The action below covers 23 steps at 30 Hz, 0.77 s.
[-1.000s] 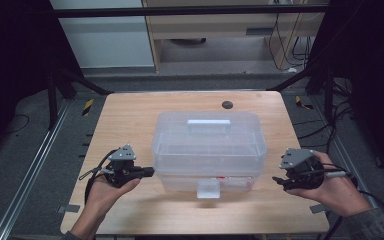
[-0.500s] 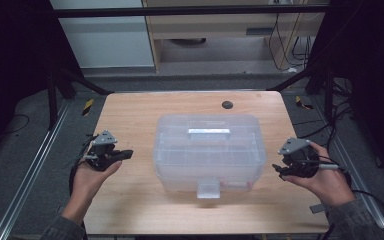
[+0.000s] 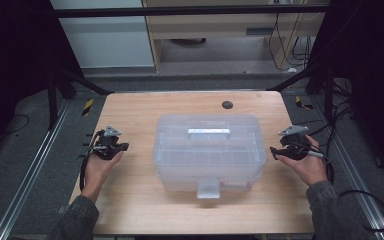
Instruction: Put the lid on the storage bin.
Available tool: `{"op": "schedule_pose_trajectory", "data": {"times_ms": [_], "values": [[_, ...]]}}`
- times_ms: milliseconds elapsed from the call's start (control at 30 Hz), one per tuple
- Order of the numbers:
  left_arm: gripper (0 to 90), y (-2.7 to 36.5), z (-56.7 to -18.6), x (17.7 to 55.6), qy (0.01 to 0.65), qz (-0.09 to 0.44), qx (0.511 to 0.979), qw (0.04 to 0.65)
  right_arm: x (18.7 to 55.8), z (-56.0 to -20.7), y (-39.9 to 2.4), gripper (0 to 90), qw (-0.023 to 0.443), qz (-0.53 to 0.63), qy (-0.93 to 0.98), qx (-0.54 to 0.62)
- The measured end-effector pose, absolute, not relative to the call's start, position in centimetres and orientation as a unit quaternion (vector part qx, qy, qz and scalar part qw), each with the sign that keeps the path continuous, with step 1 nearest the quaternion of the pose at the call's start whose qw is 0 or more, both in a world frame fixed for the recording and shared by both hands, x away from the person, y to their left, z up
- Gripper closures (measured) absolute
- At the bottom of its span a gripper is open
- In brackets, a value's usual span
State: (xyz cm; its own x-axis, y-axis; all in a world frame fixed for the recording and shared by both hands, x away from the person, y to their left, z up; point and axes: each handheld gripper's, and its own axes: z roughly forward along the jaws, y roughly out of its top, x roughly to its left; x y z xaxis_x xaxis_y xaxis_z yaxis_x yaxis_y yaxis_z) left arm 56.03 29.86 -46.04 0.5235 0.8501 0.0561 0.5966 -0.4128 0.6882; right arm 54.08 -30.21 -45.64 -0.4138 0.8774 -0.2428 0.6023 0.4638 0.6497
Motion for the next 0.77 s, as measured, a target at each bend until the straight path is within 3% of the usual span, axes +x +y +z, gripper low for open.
{"op": "schedule_pose_trajectory", "data": {"times_ms": [200, 267, 300, 500, 600, 667, 767], "values": [[88.5, 30.4, -47.5, 56.9, 0.463, 0.213, 0.800, 0.316, 55.6, -48.1, -31.3, 24.0, 0.275, 0.271, 0.772, 0.505], [83.3, 30.4, -48.0, 57.1, 0.473, 0.216, 0.790, 0.324, 55.8, -48.7, -31.4, 23.0, 0.269, 0.279, 0.766, 0.512], [79.8, 30.6, -48.2, 57.2, 0.477, 0.216, 0.787, 0.325, 55.9, -49.0, -31.3, 22.1, 0.266, 0.282, 0.764, 0.516], [38.2, 30.4, -49.3, 57.7, 0.506, 0.227, 0.769, 0.316, 56.4, -50.4, -31.0, 17.9, 0.252, 0.299, 0.750, 0.533], [26.9, 30.4, -50.2, 57.9, 0.516, 0.231, 0.760, 0.320, 56.5, -50.8, -30.8, 16.7, 0.249, 0.316, 0.740, 0.539], [17.2, 30.4, -50.6, 57.9, 0.511, 0.236, 0.758, 0.330, 56.5, -51.1, -30.7, 11.5, 0.244, 0.326, 0.731, 0.548], [11.6, 30.1, -50.6, 58.0, 0.520, 0.234, 0.755, 0.322, 56.7, -51.1, -30.3, 2.9, 0.245, 0.313, 0.725, 0.562]]}}
